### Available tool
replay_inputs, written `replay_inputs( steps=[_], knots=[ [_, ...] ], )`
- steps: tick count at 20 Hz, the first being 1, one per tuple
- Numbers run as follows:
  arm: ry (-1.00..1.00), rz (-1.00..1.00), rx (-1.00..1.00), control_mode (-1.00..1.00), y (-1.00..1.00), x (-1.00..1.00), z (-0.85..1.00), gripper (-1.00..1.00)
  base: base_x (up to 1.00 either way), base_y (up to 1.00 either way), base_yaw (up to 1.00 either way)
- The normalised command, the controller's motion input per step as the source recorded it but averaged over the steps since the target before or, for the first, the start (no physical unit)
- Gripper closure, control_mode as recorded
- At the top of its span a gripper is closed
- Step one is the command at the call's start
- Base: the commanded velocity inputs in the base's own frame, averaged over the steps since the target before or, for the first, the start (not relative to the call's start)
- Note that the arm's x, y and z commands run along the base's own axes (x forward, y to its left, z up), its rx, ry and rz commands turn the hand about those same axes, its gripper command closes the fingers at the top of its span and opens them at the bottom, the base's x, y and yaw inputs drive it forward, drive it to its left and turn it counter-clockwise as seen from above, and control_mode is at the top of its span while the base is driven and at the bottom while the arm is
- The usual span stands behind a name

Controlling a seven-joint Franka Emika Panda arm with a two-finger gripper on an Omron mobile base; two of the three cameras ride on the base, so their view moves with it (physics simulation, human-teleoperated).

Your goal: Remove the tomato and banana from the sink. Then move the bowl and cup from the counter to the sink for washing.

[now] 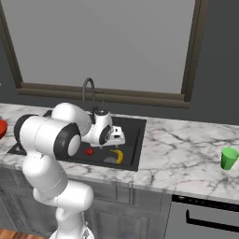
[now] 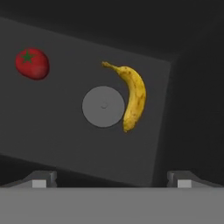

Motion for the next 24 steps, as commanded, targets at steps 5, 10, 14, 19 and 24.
replay_inputs(
  steps=[5,10,14,19,24],
  knots=[
    [0.00,0.00,-0.04,-1.00,0.00,0.14,-0.20,-1.00,0.00,0.00,0.00],
    [0.00,0.00,-0.03,-1.00,0.00,0.13,-0.22,-1.00,0.00,0.00,0.00],
    [0.00,0.00,0.00,-1.00,0.00,0.16,-0.20,-1.00,0.00,0.00,0.00],
    [0.00,0.00,0.00,-1.00,0.00,0.17,-0.21,-1.00,0.00,0.00,0.00],
    [0.00,0.00,-0.01,-1.00,0.00,0.17,-0.21,-1.00,0.00,0.00,0.00]
  ],
)
